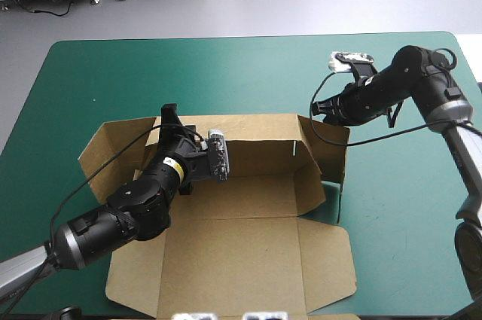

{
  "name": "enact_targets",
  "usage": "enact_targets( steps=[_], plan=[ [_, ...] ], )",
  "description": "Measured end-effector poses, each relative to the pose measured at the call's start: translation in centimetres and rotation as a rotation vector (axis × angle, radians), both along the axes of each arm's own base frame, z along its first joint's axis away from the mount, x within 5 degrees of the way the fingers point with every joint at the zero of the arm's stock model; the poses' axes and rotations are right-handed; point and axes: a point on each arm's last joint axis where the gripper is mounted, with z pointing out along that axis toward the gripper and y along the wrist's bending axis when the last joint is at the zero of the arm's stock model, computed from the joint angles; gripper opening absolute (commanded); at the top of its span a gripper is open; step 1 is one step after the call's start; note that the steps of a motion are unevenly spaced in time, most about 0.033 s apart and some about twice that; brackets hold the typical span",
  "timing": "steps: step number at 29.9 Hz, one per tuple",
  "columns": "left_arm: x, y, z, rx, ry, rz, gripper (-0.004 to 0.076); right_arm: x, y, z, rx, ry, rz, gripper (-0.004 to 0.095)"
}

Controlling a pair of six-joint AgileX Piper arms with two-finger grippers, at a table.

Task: Fold the box

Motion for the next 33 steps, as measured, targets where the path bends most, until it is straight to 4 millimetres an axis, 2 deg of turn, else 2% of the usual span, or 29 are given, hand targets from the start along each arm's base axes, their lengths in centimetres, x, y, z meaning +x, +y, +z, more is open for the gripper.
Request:
enact_targets(
  steps=[4, 9, 12, 18, 26, 33],
  plan=[
    [0.0, 0.0, 0.0, -0.002, -0.002, 0.001, -0.0006, -0.8, -0.1, -0.8, -0.008, 0.045, 0.016, -0.002],
    [0.1, -0.1, -0.1, -0.006, 0.001, 0.0, -0.0006, -2.5, -0.4, 1.4, -0.004, -0.032, 0.038, -0.002],
    [0.0, -0.1, -0.1, -0.013, 0.005, 0.001, -0.0006, -3.5, -0.5, 1.6, -0.007, -0.045, 0.058, -0.002],
    [0.0, -0.1, -0.1, -0.031, 0.011, 0.008, -0.0006, -4.9, -0.5, -0.6, 0.007, -0.031, 0.098, -0.002],
    [0.0, -0.2, -0.1, -0.037, 0.014, 0.01, -0.0006, -7.8, -0.7, -1.6, 0.058, -0.215, 0.108, -0.002],
    [0.0, -0.2, -0.1, -0.051, 0.017, 0.017, -0.0006, -9.5, -0.5, -3.2, 0.105, -0.288, 0.164, -0.002]
  ],
)
